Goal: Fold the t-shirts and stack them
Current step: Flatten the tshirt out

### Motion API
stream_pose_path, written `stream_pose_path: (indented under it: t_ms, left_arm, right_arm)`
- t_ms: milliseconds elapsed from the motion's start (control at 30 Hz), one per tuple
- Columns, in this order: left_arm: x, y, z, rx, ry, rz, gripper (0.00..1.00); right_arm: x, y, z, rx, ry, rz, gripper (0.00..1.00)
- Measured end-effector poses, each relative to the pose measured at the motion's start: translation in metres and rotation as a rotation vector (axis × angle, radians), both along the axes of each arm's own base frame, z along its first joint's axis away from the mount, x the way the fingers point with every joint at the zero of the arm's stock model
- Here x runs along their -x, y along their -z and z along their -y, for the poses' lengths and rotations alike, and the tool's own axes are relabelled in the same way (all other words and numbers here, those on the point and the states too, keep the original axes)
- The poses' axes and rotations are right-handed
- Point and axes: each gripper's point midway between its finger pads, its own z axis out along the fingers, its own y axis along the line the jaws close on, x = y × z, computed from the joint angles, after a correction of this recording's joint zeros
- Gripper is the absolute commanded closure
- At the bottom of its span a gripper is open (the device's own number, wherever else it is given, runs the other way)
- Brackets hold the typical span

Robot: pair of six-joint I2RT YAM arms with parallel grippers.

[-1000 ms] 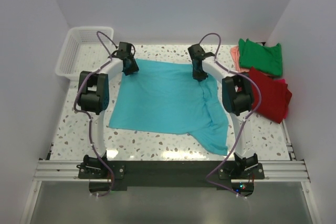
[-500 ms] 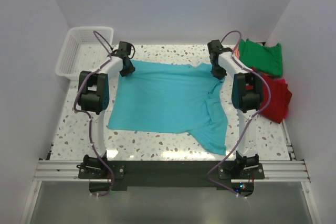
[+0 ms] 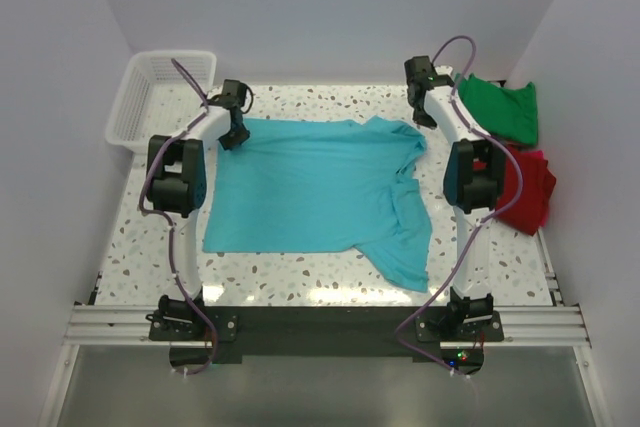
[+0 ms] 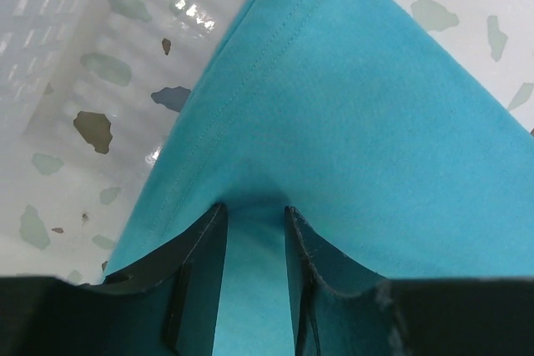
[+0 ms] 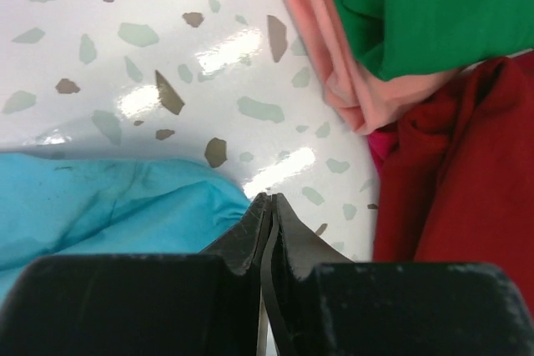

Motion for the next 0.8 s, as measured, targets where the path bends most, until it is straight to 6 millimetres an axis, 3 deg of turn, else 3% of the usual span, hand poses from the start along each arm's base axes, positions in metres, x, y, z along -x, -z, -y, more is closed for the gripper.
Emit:
stream_pose_path:
  t_ms: [200, 500, 633, 800]
  left_arm:
    - [0.004, 0.000, -0.002, -0.003, -0.004, -0.010, 0.67]
    - [0.020, 0.000, -0.005, 0.007, -0.002, -0.040, 0.69]
    - [0.021, 0.000, -0.002, 0.019, 0.012, -0.035, 0.59]
    - [0.024, -0.001, 0.005, 0.050, 0.076, -0.020, 0.55]
  right_arm:
    - [-0.011, 0.011, -0.023, -0.112, -0.090, 0.014, 0.91]
    - [-0.042, 0.012, -0.071, -0.294, -0.238, 0.089, 0.90]
    - [-0.053, 0.023, -0.098, -0.381, -0.310, 0.094, 0.89]
    - [-0.067, 0.046, -0.122, -0.439, -0.361, 0.085, 0.87]
